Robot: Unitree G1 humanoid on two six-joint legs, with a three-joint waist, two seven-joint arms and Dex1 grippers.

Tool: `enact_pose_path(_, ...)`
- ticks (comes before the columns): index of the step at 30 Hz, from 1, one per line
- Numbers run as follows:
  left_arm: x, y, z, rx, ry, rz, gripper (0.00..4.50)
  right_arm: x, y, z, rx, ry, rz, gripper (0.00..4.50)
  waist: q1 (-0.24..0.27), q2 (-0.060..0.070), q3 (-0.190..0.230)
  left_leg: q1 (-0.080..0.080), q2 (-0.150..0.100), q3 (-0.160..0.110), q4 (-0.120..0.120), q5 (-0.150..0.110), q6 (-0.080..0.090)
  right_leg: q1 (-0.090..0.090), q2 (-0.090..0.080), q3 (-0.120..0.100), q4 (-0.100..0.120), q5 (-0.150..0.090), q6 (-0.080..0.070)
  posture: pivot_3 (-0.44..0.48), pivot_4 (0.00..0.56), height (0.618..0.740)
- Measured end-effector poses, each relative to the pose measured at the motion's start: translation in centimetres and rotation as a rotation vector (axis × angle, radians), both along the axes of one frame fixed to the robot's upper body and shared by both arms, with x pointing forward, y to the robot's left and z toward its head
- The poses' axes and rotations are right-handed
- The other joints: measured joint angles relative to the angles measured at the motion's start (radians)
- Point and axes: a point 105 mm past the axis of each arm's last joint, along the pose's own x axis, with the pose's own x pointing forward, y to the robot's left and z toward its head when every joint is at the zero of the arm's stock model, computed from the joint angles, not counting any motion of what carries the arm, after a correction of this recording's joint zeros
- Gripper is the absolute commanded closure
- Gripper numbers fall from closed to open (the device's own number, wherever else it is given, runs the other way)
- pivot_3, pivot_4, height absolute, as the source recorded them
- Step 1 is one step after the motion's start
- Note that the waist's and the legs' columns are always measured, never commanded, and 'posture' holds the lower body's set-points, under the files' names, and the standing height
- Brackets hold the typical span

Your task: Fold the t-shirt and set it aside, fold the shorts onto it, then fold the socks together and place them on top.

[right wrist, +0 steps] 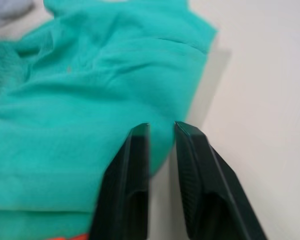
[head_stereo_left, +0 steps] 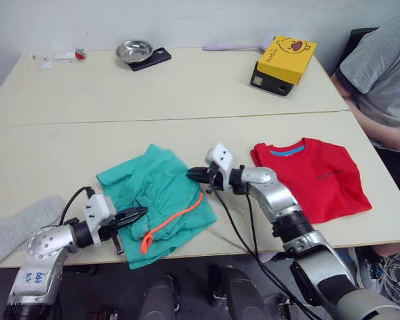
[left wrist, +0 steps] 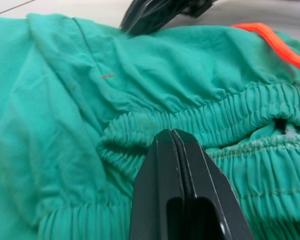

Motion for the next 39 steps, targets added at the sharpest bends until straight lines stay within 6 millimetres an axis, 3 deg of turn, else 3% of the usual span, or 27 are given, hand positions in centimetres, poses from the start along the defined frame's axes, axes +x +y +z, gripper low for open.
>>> enact_pose_path(5,-0.2,1.0,1.0,-0.046,-0.011,0.055,4.5,-0.9,-0.2,2.8,-0.006,0.229,0.046,1.03,-0.001,0.0,0.0,0.001,0.0,0.0,0.0,0.0,0.0,0.0,0.0,-0.001,0.0,0.0,0.0,0.0,0.15,0.74)
enact_pose_path(8,-0.4,1.2,0.9,-0.042,-0.002,0.051,4.5,-0.6,-0.3,1.5,-0.047,0.373,0.017,0.04,0.001,0.0,0.0,0.0,0.0,0.0,0.0,0.0,-0.001,0.0,0.0,-0.001,0.0,0.0,0.0,0.0,0.15,0.74)
enact_pose_path(9,-0.5,1.2,0.7,-0.041,0.006,0.049,4.5,-0.6,-0.4,0.7,-0.046,0.428,0.01,0.04,0.001,0.0,0.0,-0.001,0.0,0.0,0.0,0.0,0.0,0.0,0.0,-0.001,-0.001,0.0,0.0,0.0,0.15,0.74)
enact_pose_path(15,-0.8,1.7,-0.1,-0.042,0.031,0.032,4.5,-0.7,1.5,0.8,-0.064,0.482,0.069,0.04,-0.013,0.0,-0.001,0.0,0.0,0.002,-0.001,-0.001,0.001,0.0,0.0,-0.001,-0.001,0.0,0.0,0.0,0.15,0.74)
enact_pose_path(22,-0.7,2.0,-0.7,-0.022,0.028,0.016,4.5,-3.6,5.4,0.3,-0.082,0.624,0.214,0.04,-0.028,0.001,-0.001,0.0,0.001,0.002,-0.002,-0.001,0.0,0.0,0.0,-0.001,-0.001,0.0,0.0,0.0,0.15,0.74)
enact_pose_path(26,-0.6,1.9,-0.7,-0.014,0.022,0.013,4.5,-4.1,6.7,0.2,-0.038,0.72,0.213,0.04,-0.027,0.001,-0.001,0.0,0.001,0.002,-0.002,-0.002,-0.002,-0.001,0.0,-0.001,-0.001,0.0,0.0,0.0,0.15,0.74)
enact_pose_path(34,-0.7,1.7,-0.7,-0.005,0.02,0.009,4.5,-3.2,5.4,-0.8,-0.05,0.791,0.128,2.84,-0.024,0.001,-0.001,-0.005,0.0,0.002,-0.002,-0.001,0.0,-0.006,-0.001,0.0,-0.001,0.0,0.0,0.0,0.15,0.74)
enact_pose_path(39,-0.7,1.7,-0.8,-0.003,0.026,0.007,4.5,-2.7,4.7,0.1,-0.044,0.769,0.127,4.47,-0.022,0.001,-0.001,-0.005,0.0,0.002,0.0,-0.001,0.001,-0.006,-0.001,0.0,-0.001,0.0,0.0,0.0,0.15,0.74)
